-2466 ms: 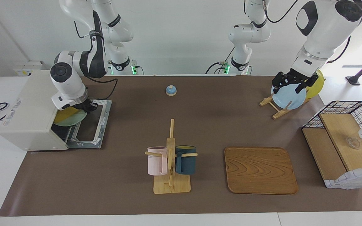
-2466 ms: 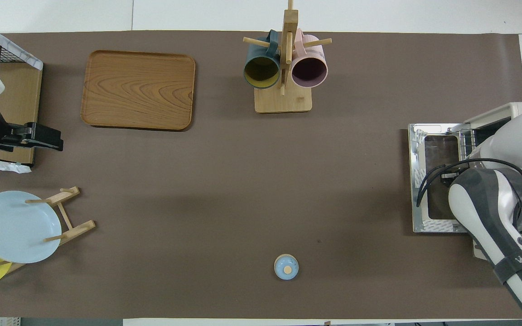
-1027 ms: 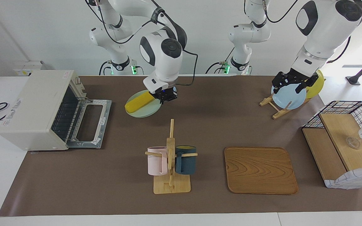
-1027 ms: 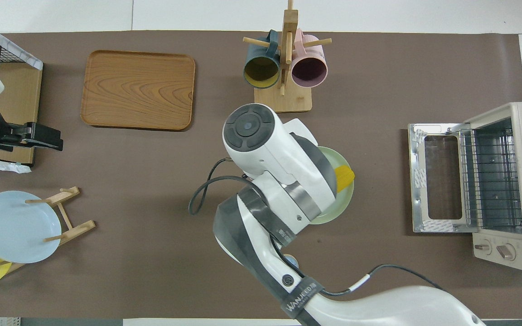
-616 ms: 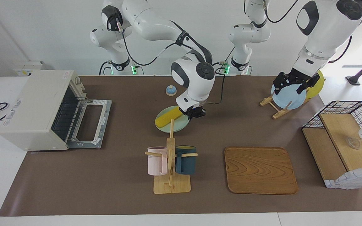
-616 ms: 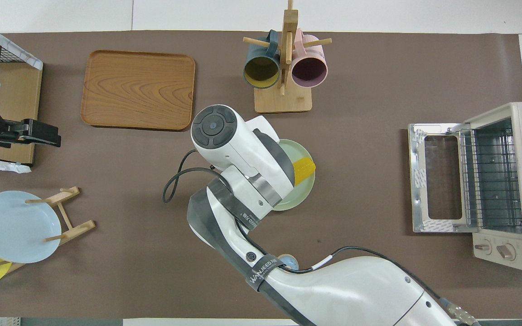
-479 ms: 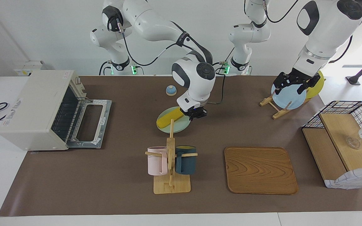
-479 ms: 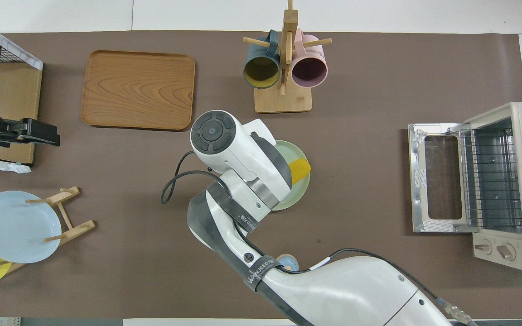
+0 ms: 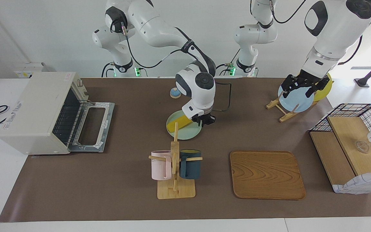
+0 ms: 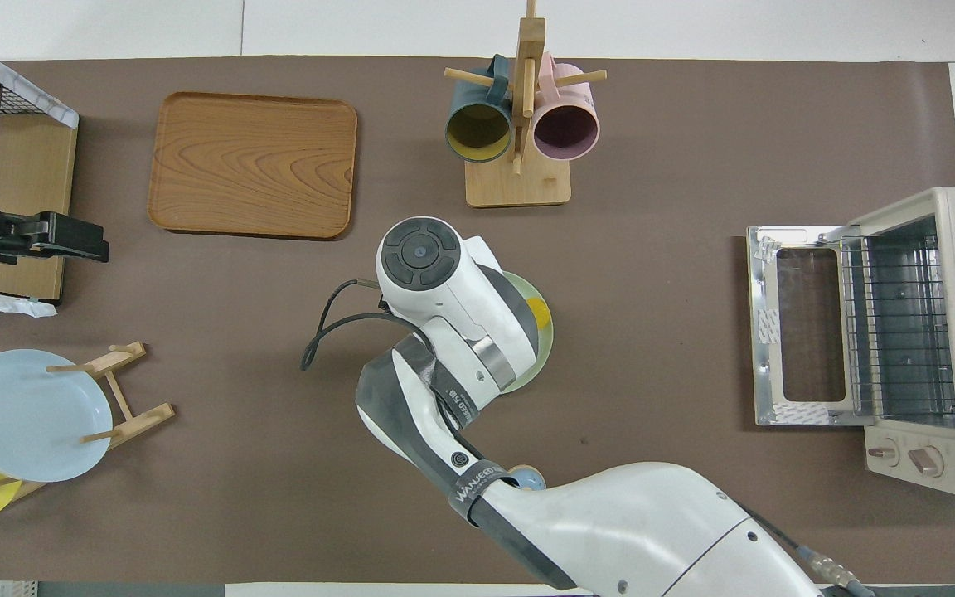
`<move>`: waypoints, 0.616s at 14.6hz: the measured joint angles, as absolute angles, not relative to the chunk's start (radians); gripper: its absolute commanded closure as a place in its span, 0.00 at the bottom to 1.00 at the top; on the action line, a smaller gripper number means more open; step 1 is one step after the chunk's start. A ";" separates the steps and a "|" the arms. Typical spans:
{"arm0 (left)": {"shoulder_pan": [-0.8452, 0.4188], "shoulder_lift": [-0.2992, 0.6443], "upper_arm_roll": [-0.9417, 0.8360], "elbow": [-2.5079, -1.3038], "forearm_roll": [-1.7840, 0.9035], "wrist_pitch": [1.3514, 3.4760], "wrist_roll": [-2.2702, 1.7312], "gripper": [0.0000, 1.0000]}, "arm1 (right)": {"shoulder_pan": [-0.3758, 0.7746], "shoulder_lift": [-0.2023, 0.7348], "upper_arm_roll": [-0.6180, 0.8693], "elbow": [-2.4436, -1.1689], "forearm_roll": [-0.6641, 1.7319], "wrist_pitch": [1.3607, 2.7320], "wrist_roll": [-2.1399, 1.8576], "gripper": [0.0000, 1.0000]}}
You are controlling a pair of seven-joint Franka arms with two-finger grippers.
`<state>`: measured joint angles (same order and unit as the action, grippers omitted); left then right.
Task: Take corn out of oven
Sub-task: 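Slide the green plate with corn out onto the table center, then reach the left gripper toward the corn while the right gripper withdraws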
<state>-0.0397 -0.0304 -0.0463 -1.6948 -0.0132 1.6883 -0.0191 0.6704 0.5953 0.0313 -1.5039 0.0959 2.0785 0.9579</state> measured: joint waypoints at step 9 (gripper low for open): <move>-0.049 -0.030 -0.063 -1.696 -0.035 1.712 -0.011 0.00 | 0.576 0.507 0.024 -1.500 0.097 2.095 0.809 0.57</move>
